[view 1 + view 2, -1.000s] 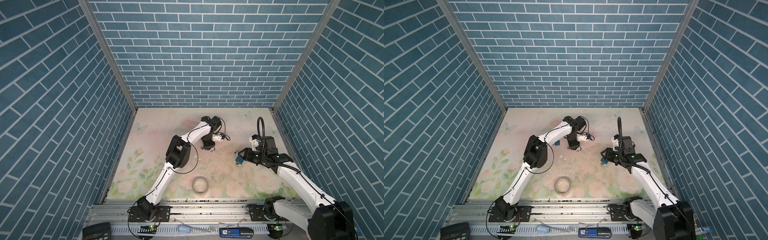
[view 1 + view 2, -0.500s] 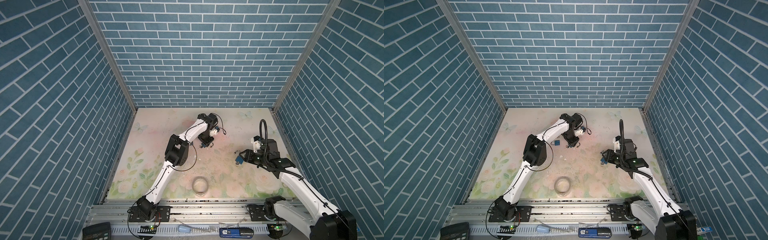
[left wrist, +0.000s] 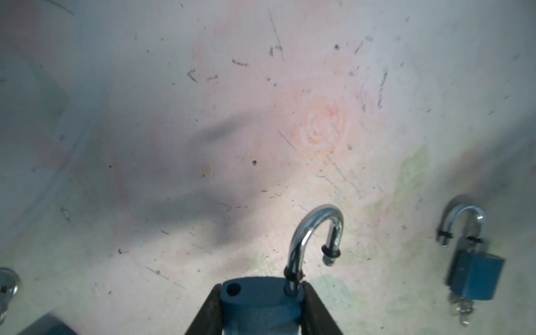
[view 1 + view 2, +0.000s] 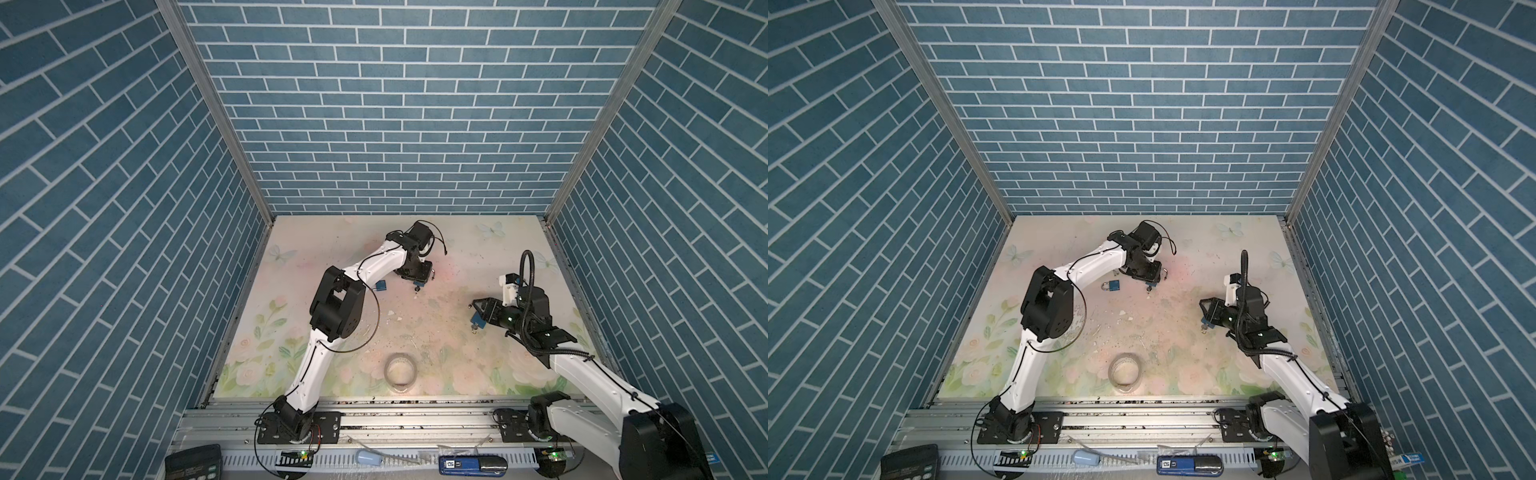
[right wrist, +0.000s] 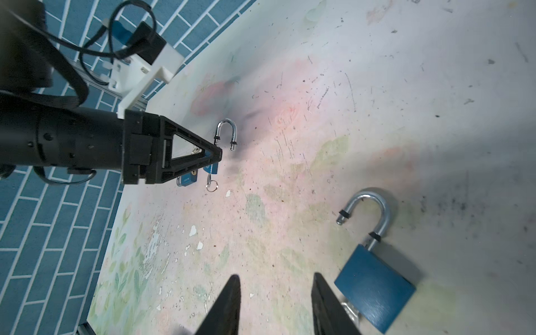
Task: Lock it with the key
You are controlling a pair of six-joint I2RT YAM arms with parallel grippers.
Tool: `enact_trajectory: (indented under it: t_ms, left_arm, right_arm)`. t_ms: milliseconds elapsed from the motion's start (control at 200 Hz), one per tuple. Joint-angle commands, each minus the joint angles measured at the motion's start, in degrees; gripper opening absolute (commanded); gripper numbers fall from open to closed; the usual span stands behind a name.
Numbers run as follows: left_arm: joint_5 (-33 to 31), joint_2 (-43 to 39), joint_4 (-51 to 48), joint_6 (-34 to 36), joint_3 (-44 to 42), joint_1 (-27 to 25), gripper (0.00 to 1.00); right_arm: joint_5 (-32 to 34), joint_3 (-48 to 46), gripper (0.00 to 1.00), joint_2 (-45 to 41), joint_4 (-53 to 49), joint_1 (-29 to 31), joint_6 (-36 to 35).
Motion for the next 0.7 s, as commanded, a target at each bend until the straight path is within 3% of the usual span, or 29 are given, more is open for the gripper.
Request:
enact_trajectory:
  t_ms: [0,240,490,695]
  left_arm:
    - [2.73,-4.97,10.20,-8.86,-3.50,-0.17,0.25]
    - [5.64,-13.42,28.82,-26.24,-17.92,-0.29,0.30]
    - [4.34,-19.08,34.10,-32.24,-23.36,-0.80,0.27]
    - [3.79,-21.27,39.06,-37.04,-28.08,-0.88,0.26]
  right_arm:
    - [2.21,-0.22,0.41,4.02,12.15,2.75,2.01]
    - [8.66,-1.64,0.41,17.50,37.73,10.13,5.37]
    - [10.70,1.40,0.41,27.26,48.50,12.79,4.21]
    - [12.63,0.69,0.40,29.33,56.87,14.56,2.88]
